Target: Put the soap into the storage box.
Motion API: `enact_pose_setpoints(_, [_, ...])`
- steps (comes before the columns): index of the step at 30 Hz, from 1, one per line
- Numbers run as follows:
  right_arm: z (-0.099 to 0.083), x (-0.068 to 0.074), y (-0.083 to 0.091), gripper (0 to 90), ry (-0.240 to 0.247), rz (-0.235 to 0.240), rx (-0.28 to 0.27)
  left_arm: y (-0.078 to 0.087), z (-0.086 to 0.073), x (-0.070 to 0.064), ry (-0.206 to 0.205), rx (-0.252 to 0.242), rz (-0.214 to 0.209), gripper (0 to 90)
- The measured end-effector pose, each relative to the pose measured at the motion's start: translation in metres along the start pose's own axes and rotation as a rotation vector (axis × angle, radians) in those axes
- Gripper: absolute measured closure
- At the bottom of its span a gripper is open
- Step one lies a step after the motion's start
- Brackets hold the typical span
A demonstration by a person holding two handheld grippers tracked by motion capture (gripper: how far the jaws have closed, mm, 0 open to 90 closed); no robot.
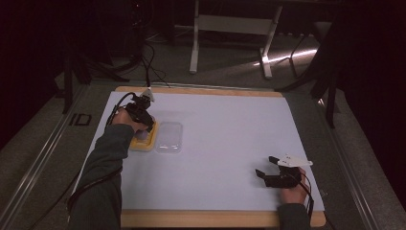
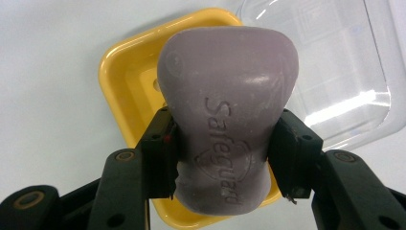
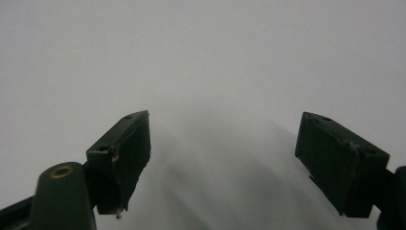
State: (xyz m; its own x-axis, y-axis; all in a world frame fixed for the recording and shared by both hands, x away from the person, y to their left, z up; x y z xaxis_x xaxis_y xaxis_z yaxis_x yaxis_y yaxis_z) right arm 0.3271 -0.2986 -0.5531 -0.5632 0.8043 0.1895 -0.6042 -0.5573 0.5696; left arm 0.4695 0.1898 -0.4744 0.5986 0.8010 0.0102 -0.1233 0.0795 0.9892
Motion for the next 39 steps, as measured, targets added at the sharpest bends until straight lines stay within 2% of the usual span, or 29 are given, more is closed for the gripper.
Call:
enact_pose_setpoints(11, [0.000, 0.000, 0.000, 19.3, 0.000, 0.000, 0.000, -0.009, -0.004, 0.003, 0.017, 0.026, -0.005, 49.6])
enact_pose_setpoints(25, [0.000, 0.000, 0.000, 19.3, 0.002, 0.000, 0.001, -0.028, -0.012, 0.006, 0.037, 0.055, -0.007, 49.5])
enact_pose_setpoints(33, [0.000, 0.000, 0.000, 19.3, 0.000, 0.000, 0.003, -0.034, -0.014, 0.008, 0.051, 0.034, -0.022, 49.3])
enact_pose_setpoints(39, [0.000, 0.000, 0.000, 19.3, 0.003, 0.001, 0.003, -0.039, -0.017, 0.010, 0.070, 0.007, -0.054, 47.3])
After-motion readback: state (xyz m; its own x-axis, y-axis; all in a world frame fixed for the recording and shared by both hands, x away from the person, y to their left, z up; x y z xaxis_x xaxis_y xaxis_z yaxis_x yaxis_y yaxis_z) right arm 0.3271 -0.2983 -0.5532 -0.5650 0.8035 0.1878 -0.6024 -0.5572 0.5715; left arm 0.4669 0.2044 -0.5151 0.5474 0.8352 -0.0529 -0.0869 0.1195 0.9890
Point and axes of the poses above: each handheld gripper's, and its own axes: y roughly backward along the jaws, z roughly out of its top, x roughly to its left, the point moved 3 cm from there along -y, roughly forward along the jaws, and after that the axes turned 14 degrees about -y, right-handed, at the moved point
